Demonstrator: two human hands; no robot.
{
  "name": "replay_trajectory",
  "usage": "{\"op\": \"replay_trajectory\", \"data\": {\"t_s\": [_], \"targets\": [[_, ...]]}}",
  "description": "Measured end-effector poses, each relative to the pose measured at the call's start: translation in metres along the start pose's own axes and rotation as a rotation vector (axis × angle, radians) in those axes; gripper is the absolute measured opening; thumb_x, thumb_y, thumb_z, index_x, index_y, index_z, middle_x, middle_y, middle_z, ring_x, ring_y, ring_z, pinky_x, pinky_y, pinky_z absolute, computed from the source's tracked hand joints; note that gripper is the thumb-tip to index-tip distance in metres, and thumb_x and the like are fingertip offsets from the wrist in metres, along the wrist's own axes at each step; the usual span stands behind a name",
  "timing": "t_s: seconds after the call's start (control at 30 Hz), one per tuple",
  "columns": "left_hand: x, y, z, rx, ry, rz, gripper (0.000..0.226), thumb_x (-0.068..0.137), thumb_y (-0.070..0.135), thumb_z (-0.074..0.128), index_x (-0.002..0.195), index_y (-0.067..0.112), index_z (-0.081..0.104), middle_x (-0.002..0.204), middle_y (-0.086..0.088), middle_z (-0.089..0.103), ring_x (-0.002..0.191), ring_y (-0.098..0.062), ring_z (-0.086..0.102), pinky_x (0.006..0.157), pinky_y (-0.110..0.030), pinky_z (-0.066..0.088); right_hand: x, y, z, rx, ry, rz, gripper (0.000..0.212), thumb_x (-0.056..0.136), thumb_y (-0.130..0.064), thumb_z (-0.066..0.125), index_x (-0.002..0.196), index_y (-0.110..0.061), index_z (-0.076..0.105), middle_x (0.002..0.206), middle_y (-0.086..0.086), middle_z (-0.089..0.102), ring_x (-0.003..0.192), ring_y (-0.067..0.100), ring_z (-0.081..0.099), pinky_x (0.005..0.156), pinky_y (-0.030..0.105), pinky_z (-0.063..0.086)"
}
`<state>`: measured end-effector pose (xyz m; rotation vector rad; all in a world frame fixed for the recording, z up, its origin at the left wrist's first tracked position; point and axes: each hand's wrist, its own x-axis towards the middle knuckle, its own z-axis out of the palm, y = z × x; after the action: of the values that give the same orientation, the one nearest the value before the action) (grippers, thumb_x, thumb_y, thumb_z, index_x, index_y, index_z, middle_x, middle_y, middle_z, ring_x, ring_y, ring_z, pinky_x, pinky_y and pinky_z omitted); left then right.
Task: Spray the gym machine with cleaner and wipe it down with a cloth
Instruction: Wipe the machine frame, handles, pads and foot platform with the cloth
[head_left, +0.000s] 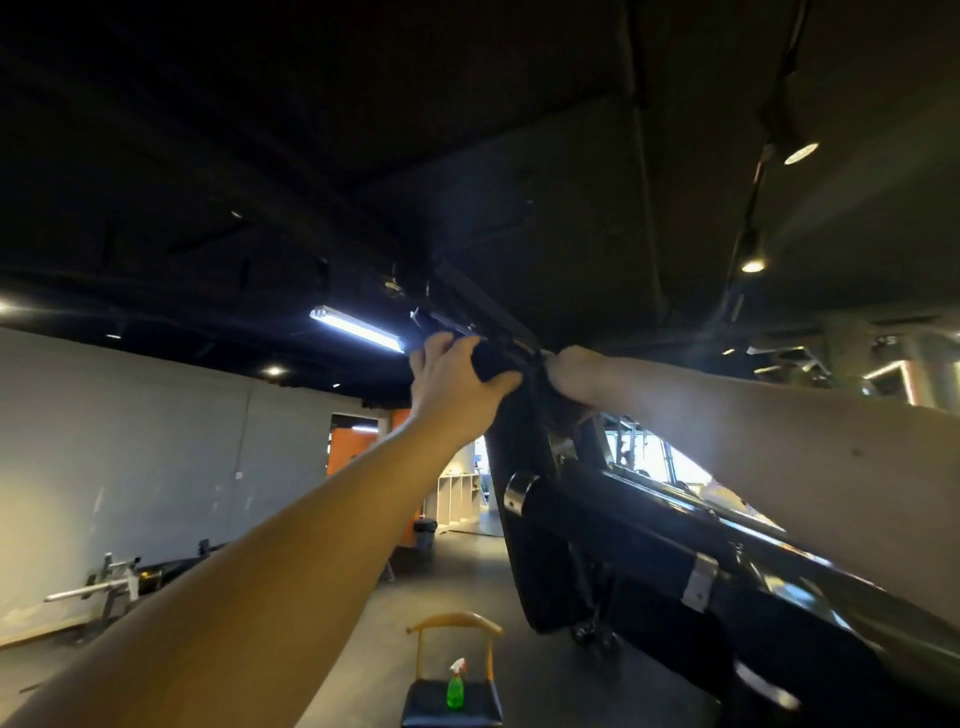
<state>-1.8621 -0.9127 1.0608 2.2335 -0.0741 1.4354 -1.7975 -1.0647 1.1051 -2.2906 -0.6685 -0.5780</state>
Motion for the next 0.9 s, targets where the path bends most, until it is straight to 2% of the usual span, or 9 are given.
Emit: {"op": "replay_trajectory", "data": {"t_s": [0.1, 0.2, 0.3, 0.43, 0.57, 0.67, 0.73, 0.83, 0.9], "targets": [[-0.003, 0.023, 0.001, -0.099, -0.083, -0.029, 0.051, 0.093, 0.037, 0.073, 0.136, 0.016, 0.055, 0.144, -0.007, 0.038, 0.138, -0.027, 0.034, 0.113, -0.041, 0.035, -0.020, 0.014, 0.011, -0.075, 0.015, 0.013, 0.023, 0.109, -0.015, 0.043, 0.110, -0.006, 0.064, 0.086, 0.006, 0.060, 0.076, 0.020, 0.058, 0.067, 0.027, 0.045], [-0.003, 0.033, 0.007, -0.092, -0.149, -0.040, 0.022, 0.093, 0.033, 0.072, 0.108, 0.022, 0.060, 0.131, -0.007, 0.049, 0.127, -0.028, 0.046, 0.107, -0.046, 0.046, -0.041, 0.033, 0.016, -0.308, -0.043, -0.085, 0.028, 0.109, -0.019, 0.040, 0.125, -0.010, 0.061, 0.104, 0.010, 0.068, 0.091, 0.023, 0.063, 0.082, 0.032, 0.052], [-0.011, 0.040, 0.009, 0.007, -0.168, -0.018, 0.031, 0.094, 0.037, 0.071, 0.118, 0.020, 0.060, 0.133, -0.007, 0.044, 0.127, -0.027, 0.039, 0.108, -0.047, 0.043, -0.078, 0.048, 0.003, -0.439, -0.184, -0.264, 0.029, 0.105, -0.031, 0.051, 0.127, -0.016, 0.065, 0.120, 0.007, 0.067, 0.109, 0.025, 0.065, 0.097, 0.042, 0.053], [-0.020, 0.039, 0.014, 0.048, -0.113, 0.006, 0.045, 0.091, 0.032, 0.078, 0.128, 0.020, 0.055, 0.138, -0.006, 0.040, 0.131, -0.026, 0.036, 0.111, -0.045, 0.041, -0.103, 0.064, -0.024, -0.437, -0.305, -0.336, 0.027, 0.099, -0.042, 0.063, 0.117, -0.023, 0.071, 0.111, -0.001, 0.067, 0.102, 0.014, 0.065, 0.095, 0.042, 0.055], [-0.022, 0.030, 0.017, 0.034, -0.076, 0.026, 0.045, 0.088, 0.028, 0.081, 0.125, 0.021, 0.057, 0.134, -0.001, 0.042, 0.128, -0.021, 0.036, 0.110, -0.040, 0.040, -0.086, 0.058, -0.015, -0.347, -0.253, -0.309, 0.023, 0.100, -0.040, 0.064, 0.114, -0.023, 0.072, 0.106, -0.001, 0.068, 0.099, 0.015, 0.066, 0.093, 0.037, 0.054], [-0.021, 0.025, 0.018, 0.000, -0.058, 0.001, 0.041, 0.087, 0.028, 0.081, 0.122, 0.021, 0.060, 0.126, 0.005, 0.040, 0.126, -0.018, 0.036, 0.107, -0.035, 0.038, -0.063, 0.057, 0.000, -0.158, -0.100, -0.251, 0.021, 0.094, -0.043, 0.071, 0.093, -0.022, 0.069, 0.087, -0.001, 0.069, 0.082, 0.014, 0.067, 0.076, 0.031, 0.054], [-0.021, 0.027, 0.021, 0.014, -0.032, -0.009, 0.038, 0.089, 0.028, 0.080, 0.122, 0.020, 0.061, 0.122, 0.008, 0.037, 0.126, -0.018, 0.037, 0.104, -0.030, 0.037, -0.057, 0.061, -0.001, -0.085, -0.068, -0.262, 0.019, 0.092, -0.041, 0.074, 0.085, -0.024, 0.069, 0.082, -0.003, 0.070, 0.079, 0.013, 0.069, 0.078, 0.033, 0.056], [-0.027, 0.037, 0.024, 0.044, -0.006, -0.045, 0.039, 0.091, 0.030, 0.077, 0.125, 0.018, 0.060, 0.125, 0.005, 0.038, 0.129, -0.020, 0.036, 0.105, -0.030, 0.035, -0.073, 0.071, -0.006, -0.148, -0.106, -0.387, 0.011, 0.091, -0.037, 0.076, 0.094, -0.027, 0.078, 0.091, -0.007, 0.073, 0.089, 0.010, 0.069, 0.088, 0.032, 0.056], [-0.033, 0.044, 0.023, 0.050, -0.047, -0.078, 0.046, 0.092, 0.032, 0.076, 0.131, 0.018, 0.058, 0.136, 0.000, 0.038, 0.133, -0.022, 0.033, 0.110, -0.035, 0.036, -0.091, 0.078, -0.012, -0.265, -0.137, -0.472, 0.016, 0.088, -0.033, 0.079, 0.103, -0.030, 0.080, 0.097, -0.011, 0.074, 0.090, 0.004, 0.065, 0.083, 0.021, 0.051]]}}
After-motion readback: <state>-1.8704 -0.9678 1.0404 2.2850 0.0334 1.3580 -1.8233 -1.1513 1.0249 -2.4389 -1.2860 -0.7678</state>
